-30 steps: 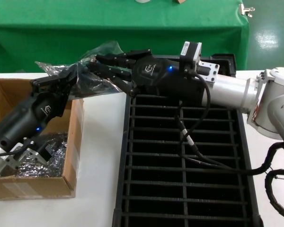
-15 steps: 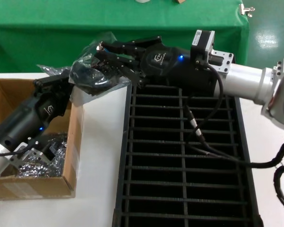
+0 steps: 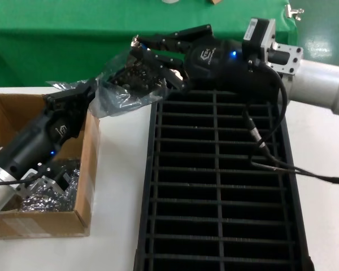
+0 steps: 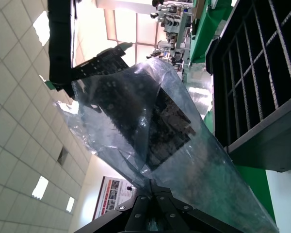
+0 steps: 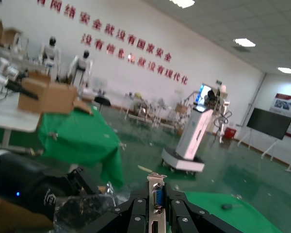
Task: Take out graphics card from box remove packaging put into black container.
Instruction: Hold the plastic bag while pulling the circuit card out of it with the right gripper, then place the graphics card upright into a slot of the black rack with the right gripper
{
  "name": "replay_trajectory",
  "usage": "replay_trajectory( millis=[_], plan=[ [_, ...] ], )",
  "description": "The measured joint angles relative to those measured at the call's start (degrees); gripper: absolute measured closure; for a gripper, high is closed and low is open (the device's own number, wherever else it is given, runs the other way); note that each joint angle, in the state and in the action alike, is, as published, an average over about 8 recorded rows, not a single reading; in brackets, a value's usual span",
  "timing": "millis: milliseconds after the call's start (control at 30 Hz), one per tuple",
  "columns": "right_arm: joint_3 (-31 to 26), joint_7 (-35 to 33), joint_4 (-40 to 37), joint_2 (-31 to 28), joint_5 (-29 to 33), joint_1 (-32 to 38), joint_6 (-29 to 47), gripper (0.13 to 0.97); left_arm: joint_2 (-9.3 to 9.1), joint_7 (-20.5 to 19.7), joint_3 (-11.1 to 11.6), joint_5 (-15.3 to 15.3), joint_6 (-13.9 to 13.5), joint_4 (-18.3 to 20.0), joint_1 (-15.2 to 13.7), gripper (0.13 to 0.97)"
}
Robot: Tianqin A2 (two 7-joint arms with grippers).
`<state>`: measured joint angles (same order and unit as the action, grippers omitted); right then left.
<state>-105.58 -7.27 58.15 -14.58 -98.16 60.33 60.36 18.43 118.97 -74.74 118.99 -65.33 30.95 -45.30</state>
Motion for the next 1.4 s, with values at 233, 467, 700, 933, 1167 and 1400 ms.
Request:
replay_trajectory(
  millis=[233,467,700,933,1167,1400],
  plan=[
    [-4.21,11.55,11.71,-4.56,6.83,-0.52,-4.41,0.911,0.69,4.57,-0.09,-0.1,-1.82,-6.2,-3.05,0.959],
    [-7.13,23.17,19.31,-9.02,14.19,0.38,-5.91,0.911,1.89,8.72,0.78,0.71,-3.07,-15.3,-7.79,0.959],
    [-10.53,31.63,18.48,-10.61,19.43,3.96,-2.9,0.911,2.82,6.84,2.24,2.14,-2.4,-18.63,-9.35,0.959],
    [-14.12,33.97,10.47,-8.85,21.04,8.41,1.53,0.911,3.35,-2.66,3.74,3.8,-0.47,-12.63,-6.31,0.959],
    [-17.05,33.3,3.42,-6.44,22.53,11.48,4.04,0.911,3.89,-14.79,4.39,4.9,1.25,-2.3,-1.07,0.959],
    [-18.4,31.04,-1.28,-4.89,23.24,13.08,4.64,0.911,4.83,-20.0,4.85,5.29,1.1,1.72,1.7,0.959]
  ],
)
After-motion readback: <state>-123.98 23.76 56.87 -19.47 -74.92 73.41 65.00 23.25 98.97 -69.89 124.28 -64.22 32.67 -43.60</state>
